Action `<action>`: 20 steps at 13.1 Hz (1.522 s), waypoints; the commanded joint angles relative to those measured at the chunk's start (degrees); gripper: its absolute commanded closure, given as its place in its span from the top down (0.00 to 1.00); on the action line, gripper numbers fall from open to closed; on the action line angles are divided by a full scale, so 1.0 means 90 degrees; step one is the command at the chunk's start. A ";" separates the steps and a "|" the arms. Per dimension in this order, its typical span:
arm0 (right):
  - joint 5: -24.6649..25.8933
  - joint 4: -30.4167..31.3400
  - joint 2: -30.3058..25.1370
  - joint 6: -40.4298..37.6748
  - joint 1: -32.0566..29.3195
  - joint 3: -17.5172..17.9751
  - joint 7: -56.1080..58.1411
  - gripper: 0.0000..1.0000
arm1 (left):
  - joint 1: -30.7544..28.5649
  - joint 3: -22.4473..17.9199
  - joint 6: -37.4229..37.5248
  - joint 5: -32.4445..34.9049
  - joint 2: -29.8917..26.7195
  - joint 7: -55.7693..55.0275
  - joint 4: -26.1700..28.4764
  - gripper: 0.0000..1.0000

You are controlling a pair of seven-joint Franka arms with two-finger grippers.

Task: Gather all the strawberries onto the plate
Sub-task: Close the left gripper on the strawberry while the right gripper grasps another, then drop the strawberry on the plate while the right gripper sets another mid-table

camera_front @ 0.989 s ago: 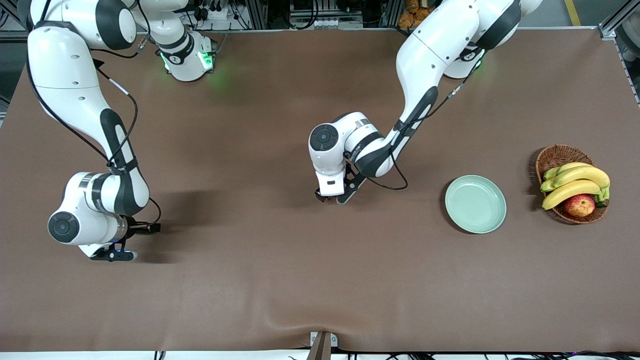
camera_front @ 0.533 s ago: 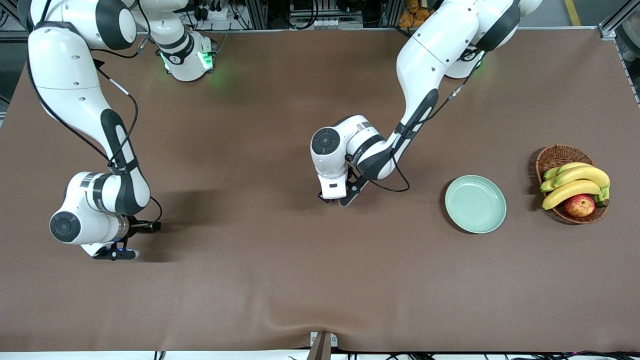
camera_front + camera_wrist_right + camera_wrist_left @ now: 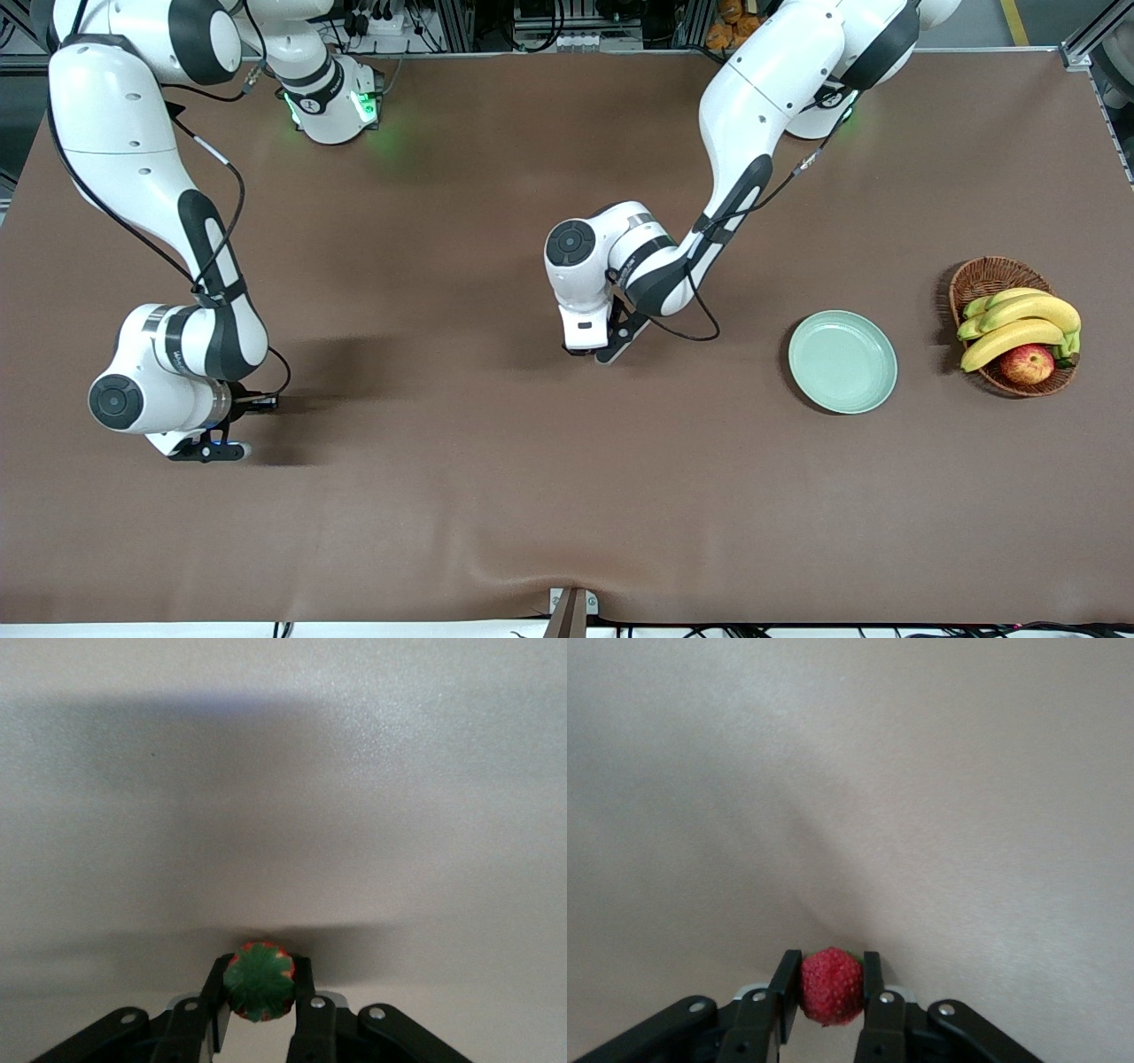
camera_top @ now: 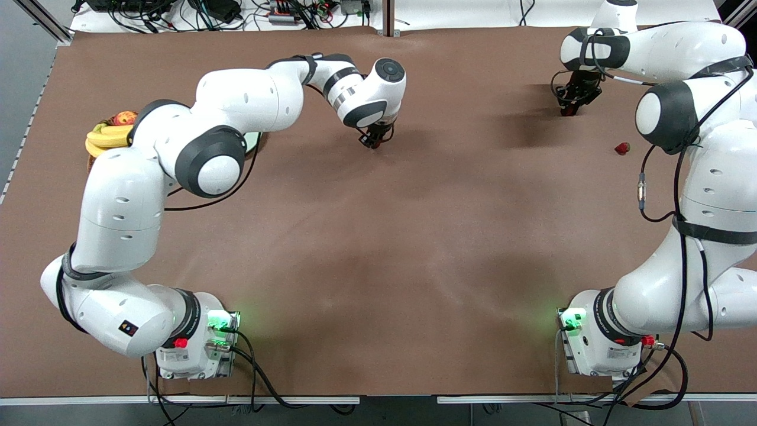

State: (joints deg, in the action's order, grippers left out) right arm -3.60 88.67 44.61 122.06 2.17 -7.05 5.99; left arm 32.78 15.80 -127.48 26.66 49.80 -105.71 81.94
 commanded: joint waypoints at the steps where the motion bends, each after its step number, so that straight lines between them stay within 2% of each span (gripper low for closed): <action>1: -0.0001 0.0011 -0.0336 -0.0173 -0.0104 0.0265 0.0116 0.27 | -0.0038 0.0001 0.0276 0.0143 -0.0327 0.0008 -0.0061 0.00; 4: 0.0000 -0.0028 -0.0688 -0.0437 -0.0045 0.0558 0.0438 0.27 | -0.0291 0.0128 0.1095 -0.0216 -0.1000 0.0513 -0.0051 0.00; 8: 0.0000 -0.0096 -0.1137 -0.0749 -0.0045 0.1250 0.0439 0.27 | -0.0886 0.0168 0.2072 -0.1456 -0.2103 0.2141 0.0289 0.00; 10: 0.0000 -0.0174 -0.1167 -0.0828 -0.0045 0.1660 0.0419 0.27 | -0.1277 0.0168 0.2590 -0.1866 -0.2660 0.3391 0.0737 0.00; 13: -0.0001 -0.0174 -0.1167 -0.0819 -0.0016 0.2363 0.0332 0.26 | -0.1872 0.0158 0.2651 -0.1908 -0.3334 0.4574 0.1713 0.00; 14: 0.0000 -0.0174 -0.1158 -0.0751 0.0119 0.2569 0.0109 0.26 | -0.2087 0.0168 0.2651 -0.1908 -0.3471 0.4916 0.1919 0.00; 17: 0.0019 -0.0175 -0.1109 -0.0225 0.1055 0.2571 -0.0799 0.26 | -0.2614 0.0168 0.2622 -0.1908 -0.3667 0.5766 0.2398 0.00; 20: 0.0116 -0.0174 -0.0856 0.0508 0.2090 0.2551 -0.2679 0.26 | -0.3172 0.0168 0.2377 -0.1917 -0.3932 0.6821 0.2858 0.00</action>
State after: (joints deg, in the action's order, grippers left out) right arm -3.48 87.08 35.63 123.54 16.42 16.43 -8.94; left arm 6.90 16.83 -104.23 10.72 18.10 -49.22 103.17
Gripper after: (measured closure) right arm 0.678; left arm 0.678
